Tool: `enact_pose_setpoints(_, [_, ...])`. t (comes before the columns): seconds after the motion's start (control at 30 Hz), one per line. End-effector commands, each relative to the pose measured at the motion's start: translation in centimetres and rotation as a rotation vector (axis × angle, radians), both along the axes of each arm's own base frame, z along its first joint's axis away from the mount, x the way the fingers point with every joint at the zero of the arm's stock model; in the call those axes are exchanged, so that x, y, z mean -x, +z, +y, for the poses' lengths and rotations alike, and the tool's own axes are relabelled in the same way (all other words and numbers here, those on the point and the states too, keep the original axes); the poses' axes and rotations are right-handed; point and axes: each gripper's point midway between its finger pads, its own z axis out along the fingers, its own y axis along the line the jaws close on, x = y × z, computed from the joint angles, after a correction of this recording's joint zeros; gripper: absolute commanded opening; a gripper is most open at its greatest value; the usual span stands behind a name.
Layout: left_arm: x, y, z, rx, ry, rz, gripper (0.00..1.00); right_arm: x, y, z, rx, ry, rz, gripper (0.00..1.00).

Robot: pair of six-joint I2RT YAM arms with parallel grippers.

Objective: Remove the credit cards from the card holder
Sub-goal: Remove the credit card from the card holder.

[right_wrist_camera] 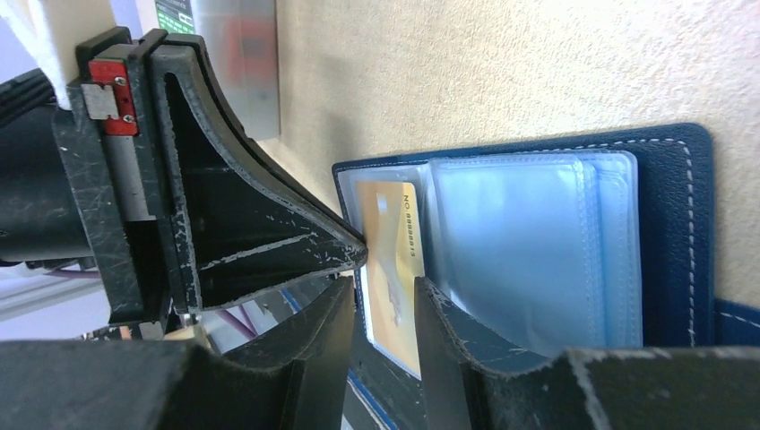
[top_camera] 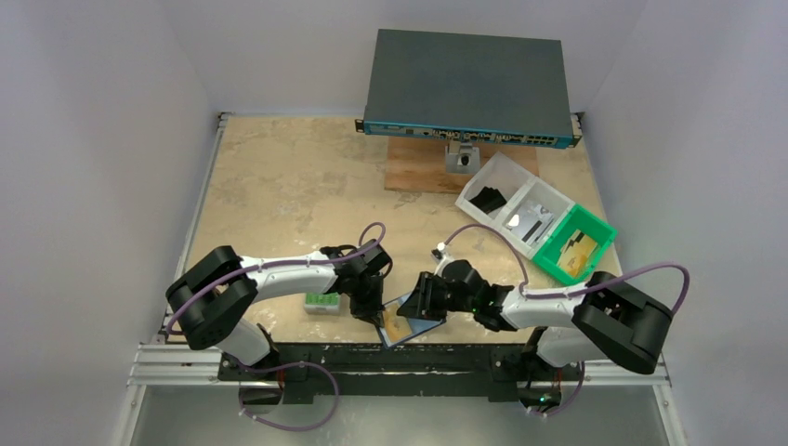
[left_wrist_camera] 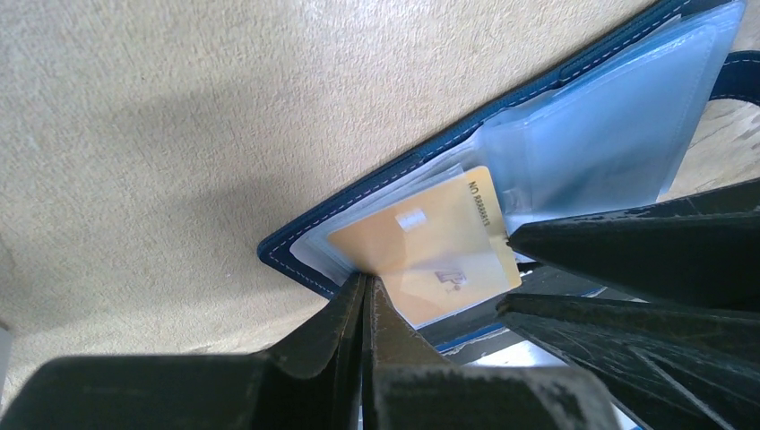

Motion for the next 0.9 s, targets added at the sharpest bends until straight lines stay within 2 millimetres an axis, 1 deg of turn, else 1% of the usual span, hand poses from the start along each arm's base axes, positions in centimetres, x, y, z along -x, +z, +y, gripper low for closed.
enact_pose_setpoints(0.0, [-0.4,-2.9,2.6,-0.143,0.006,-0.040,0.00,-0.6,-0.4,-1.2,0.057,-0.040,-0.014,0.32])
enact_pose_setpoints(0.07, [-0.4,-2.8,2.5,-0.142,0.003,-0.039,0.00,-0.3,-0.9,-1.3,0.062,-0.033,-0.003,0.32])
enact_pose_setpoints(0.2, [-0.4,-2.8,2.5,-0.139,0.001,-0.040,0.00,0.3,-1.4,-0.7,0.037,0.006,0.020,0.30])
enact_pose_setpoints(0.4, [-0.5,-2.7,2.4,-0.141,-0.002,-0.042,0.00,0.8,-1.2,0.1,-0.024,0.035,0.042,0.18])
enact_pose_setpoints(0.6, [-0.4,-2.7,2.4,-0.139,-0.006,-0.040,0.00,0.9,-0.7,0.3,-0.050,0.045,0.033,0.07])
enact_pose_setpoints(0.7, [-0.4,-2.8,2.6,-0.146,-0.007,-0.040,0.00,0.9,-0.7,0.2,-0.048,0.035,0.034,0.00])
enact_pose_setpoints(0.87, [-0.2,-3.3,3.8,-0.183,0.001,-0.036,0.00,0.3,-1.1,-1.0,-0.020,-0.021,0.026,0.00])
